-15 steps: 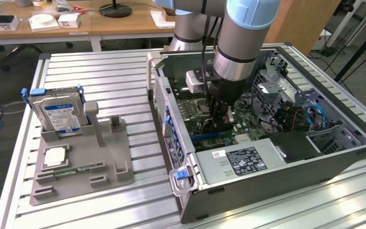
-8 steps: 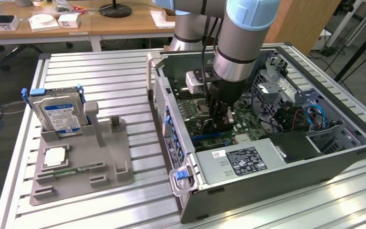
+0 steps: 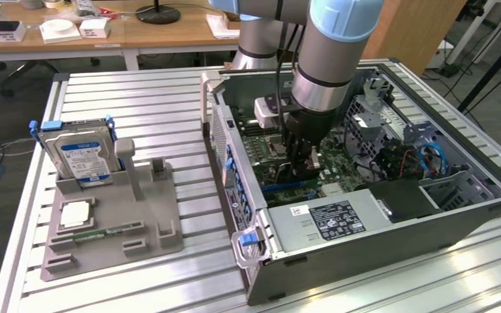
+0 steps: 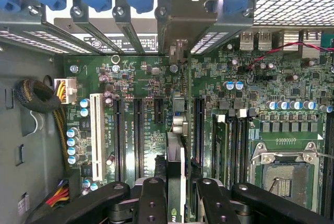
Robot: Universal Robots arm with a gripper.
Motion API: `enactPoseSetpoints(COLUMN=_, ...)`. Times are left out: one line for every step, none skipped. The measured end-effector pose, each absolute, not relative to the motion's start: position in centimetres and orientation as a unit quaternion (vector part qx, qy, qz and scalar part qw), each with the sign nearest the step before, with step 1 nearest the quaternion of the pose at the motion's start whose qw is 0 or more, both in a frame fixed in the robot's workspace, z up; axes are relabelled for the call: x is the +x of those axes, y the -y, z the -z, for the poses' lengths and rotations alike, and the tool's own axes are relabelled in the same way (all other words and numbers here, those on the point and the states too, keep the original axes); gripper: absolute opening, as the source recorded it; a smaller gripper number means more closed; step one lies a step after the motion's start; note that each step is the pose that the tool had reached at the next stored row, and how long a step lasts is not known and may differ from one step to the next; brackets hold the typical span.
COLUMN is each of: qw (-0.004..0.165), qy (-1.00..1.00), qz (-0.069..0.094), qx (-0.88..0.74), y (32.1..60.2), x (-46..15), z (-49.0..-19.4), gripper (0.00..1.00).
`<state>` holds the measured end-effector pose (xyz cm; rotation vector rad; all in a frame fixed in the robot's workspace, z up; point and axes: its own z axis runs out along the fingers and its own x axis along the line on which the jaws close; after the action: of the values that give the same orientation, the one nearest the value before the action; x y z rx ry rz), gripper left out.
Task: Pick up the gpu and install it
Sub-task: 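Insert the gpu into the slot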
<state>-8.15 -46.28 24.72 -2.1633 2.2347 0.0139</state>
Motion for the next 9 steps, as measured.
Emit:
enactPoseSetpoints(qw=0.016, qy=-0.718, qz=-0.005, qx=-0.695, y=46.27, x=-8.15, z=-24.67, gripper=0.27)
enactPoseSetpoints(qw=0.016, qy=-0.718, qz=-0.005, qx=-0.695, y=46.27, x=-8.14, z=-24.61, gripper=0.27)
enactPoseSetpoints(qw=0.016, qy=-0.718, qz=-0.005, qx=-0.695, y=46.27, x=-8.15, z=-24.50, gripper=0.27)
enactPoseSetpoints(qw=0.016, qy=-0.718, qz=-0.004, qx=-0.695, y=46.28, x=-8.15, z=-24.38, gripper=0.27)
enactPoseSetpoints(qw=0.016, qy=-0.718, qz=-0.004, qx=-0.695, y=46.28, x=-8.15, z=-24.32, gripper=0.27)
enactPoseSetpoints(qw=0.016, qy=-0.718, qz=-0.004, qx=-0.695, y=46.28, x=-8.15, z=-24.32, gripper=0.27)
enactPoseSetpoints(qw=0.016, qy=-0.718, qz=-0.004, qx=-0.695, y=46.28, x=-8.15, z=-24.32, gripper=0.27)
enactPoseSetpoints(qw=0.016, qy=-0.718, qz=-0.004, qx=-0.695, y=46.27, x=-8.15, z=-24.31, gripper=0.27)
enactPoseSetpoints(qw=0.016, qy=-0.718, qz=-0.005, qx=-0.695, y=46.23, x=-8.15, z=-24.30, gripper=0.27)
